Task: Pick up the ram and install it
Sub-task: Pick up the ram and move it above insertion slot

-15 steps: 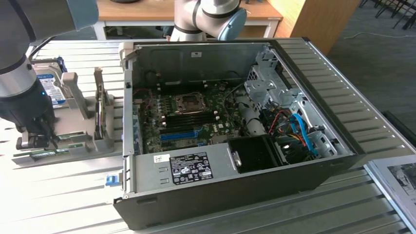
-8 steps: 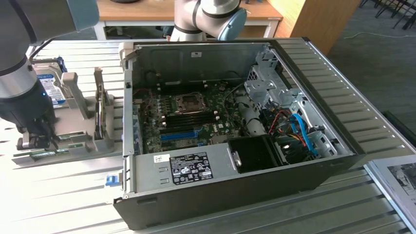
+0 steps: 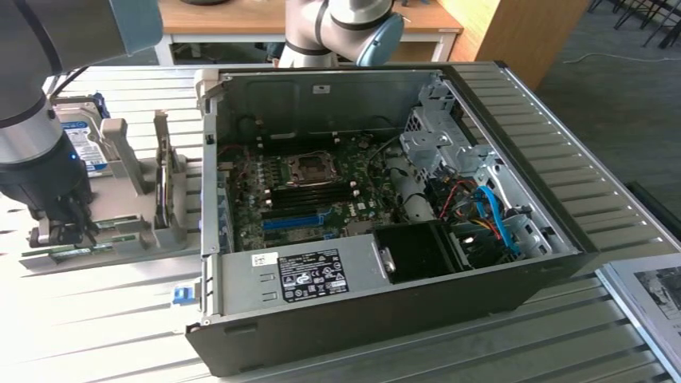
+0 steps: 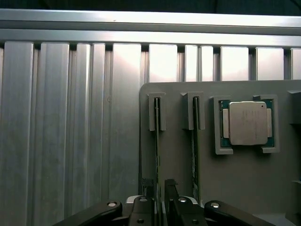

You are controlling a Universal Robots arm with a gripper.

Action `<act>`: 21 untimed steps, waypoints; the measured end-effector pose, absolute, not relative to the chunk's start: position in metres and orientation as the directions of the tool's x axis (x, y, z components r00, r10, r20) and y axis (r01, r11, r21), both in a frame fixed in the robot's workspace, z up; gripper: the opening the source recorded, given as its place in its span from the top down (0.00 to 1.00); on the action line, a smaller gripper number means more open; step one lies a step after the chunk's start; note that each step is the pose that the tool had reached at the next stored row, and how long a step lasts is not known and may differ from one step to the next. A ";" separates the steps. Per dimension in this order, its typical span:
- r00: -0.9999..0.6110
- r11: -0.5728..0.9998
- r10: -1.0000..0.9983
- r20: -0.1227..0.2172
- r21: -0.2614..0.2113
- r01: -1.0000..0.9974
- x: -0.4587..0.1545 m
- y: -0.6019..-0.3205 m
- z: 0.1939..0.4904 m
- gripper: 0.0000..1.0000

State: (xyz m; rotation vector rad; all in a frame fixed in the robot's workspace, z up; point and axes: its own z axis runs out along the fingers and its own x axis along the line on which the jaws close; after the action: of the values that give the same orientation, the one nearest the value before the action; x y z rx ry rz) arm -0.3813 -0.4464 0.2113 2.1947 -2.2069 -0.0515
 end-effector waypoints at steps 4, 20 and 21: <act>-0.005 0.005 -1.000 -0.003 0.044 -0.999 -0.381 -0.446 0.211 0.76; -0.006 0.005 -1.000 -0.003 0.044 -0.999 -0.381 -0.445 0.206 0.76; -0.006 0.005 -1.000 -0.003 0.044 -0.999 -0.381 -0.445 0.206 0.76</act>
State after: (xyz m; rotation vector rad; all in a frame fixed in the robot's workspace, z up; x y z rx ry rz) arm -0.3814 -0.4449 0.2059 2.1945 -2.2068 -0.0516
